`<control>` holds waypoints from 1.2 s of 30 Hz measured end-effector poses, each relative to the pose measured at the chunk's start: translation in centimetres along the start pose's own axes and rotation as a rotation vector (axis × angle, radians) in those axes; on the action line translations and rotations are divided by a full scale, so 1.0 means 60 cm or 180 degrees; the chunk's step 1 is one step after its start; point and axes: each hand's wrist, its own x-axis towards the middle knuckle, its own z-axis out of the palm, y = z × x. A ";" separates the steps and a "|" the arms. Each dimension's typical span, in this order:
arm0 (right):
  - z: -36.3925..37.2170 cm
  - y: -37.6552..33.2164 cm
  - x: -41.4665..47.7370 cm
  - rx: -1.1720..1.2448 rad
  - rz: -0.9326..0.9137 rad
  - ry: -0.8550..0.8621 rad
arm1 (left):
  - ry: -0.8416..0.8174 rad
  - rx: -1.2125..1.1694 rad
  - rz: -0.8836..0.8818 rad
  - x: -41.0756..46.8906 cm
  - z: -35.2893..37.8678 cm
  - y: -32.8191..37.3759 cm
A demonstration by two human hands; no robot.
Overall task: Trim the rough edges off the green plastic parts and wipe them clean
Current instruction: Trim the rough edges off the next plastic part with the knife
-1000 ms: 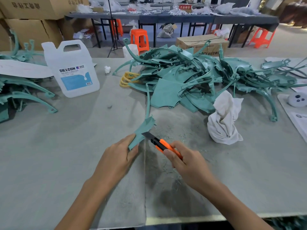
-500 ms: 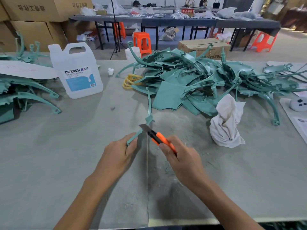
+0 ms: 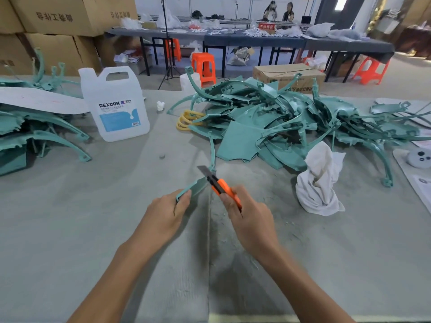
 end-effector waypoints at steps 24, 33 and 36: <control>-0.034 0.008 0.026 0.0112 0.0131 -0.0076 | -0.0108 0.0409 -0.0063 0.014 0.002 0.009; -0.019 -0.028 -0.019 -0.0153 -0.0270 -0.0204 | -0.0037 0.0213 -0.0208 0.022 0.020 0.007; -0.015 -0.032 -0.033 -0.0490 -0.0367 -0.0104 | 0.0004 0.0214 -0.0500 0.031 0.023 0.009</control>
